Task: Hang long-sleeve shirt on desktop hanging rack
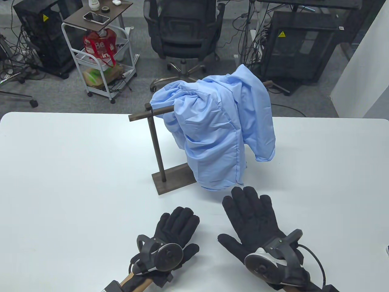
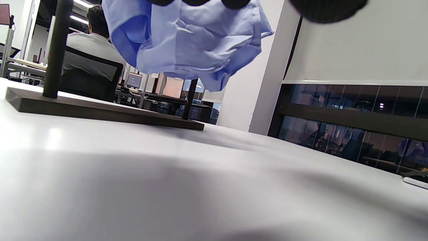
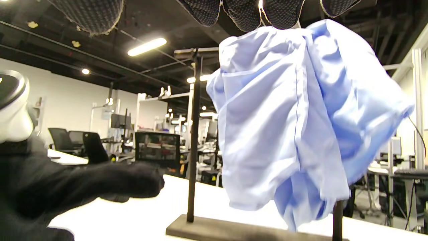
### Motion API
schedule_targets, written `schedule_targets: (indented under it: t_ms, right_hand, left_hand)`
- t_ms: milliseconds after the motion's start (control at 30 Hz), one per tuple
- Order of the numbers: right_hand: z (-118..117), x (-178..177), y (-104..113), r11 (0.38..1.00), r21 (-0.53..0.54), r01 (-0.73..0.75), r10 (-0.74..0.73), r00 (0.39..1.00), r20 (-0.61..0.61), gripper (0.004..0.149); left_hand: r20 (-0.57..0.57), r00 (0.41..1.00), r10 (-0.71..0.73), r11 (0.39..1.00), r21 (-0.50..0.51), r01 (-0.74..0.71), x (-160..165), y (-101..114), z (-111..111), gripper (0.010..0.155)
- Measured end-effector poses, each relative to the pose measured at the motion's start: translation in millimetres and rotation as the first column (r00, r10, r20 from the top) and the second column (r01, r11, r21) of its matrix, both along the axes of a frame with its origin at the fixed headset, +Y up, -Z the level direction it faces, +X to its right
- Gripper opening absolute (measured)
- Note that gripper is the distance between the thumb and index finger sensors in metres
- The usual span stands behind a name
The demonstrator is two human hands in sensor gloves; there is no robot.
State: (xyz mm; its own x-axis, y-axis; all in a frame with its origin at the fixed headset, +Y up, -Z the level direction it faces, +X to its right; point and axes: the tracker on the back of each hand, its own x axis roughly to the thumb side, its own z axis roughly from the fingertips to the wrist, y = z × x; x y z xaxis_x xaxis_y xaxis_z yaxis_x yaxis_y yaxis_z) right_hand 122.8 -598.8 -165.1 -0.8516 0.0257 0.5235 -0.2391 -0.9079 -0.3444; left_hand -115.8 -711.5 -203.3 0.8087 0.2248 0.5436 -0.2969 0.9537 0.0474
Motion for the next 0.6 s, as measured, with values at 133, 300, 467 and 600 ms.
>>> schedule_targets:
  t_ms: [133, 300, 467, 600]
  right_hand:
    - [-2.7, 3.5, -35.8, 0.997, -0.067, 0.026, -0.027, 1.0, -0.01, 0.081]
    - [-12.1, 8.5, -73.7, 0.989, -0.14, 0.049, -0.052, 0.999, -0.012, 0.081]
    - [-16.0, 11.5, -100.8, 0.983, -0.172, 0.063, -0.069, 0.997, -0.03, 0.081]
    - [-15.3, 11.7, -114.7, 0.985, -0.159, 0.064, -0.072, 0.996, -0.044, 0.081]
  left_hand:
    - [0.002, 1.0, 0.006, 1.0, 0.0, -0.006, 0.0, -0.6, -0.2, 0.083]
    - [0.003, 1.0, 0.008, 1.0, -0.002, -0.008, 0.0, -0.9, -0.4, 0.083]
    - [0.006, 1.0, 0.003, 1.0, -0.005, -0.003, 1.1, -1.7, -0.8, 0.083]
    - [0.009, 1.0, -0.007, 1.0, -0.005, 0.007, 2.9, -3.1, -1.1, 0.083]
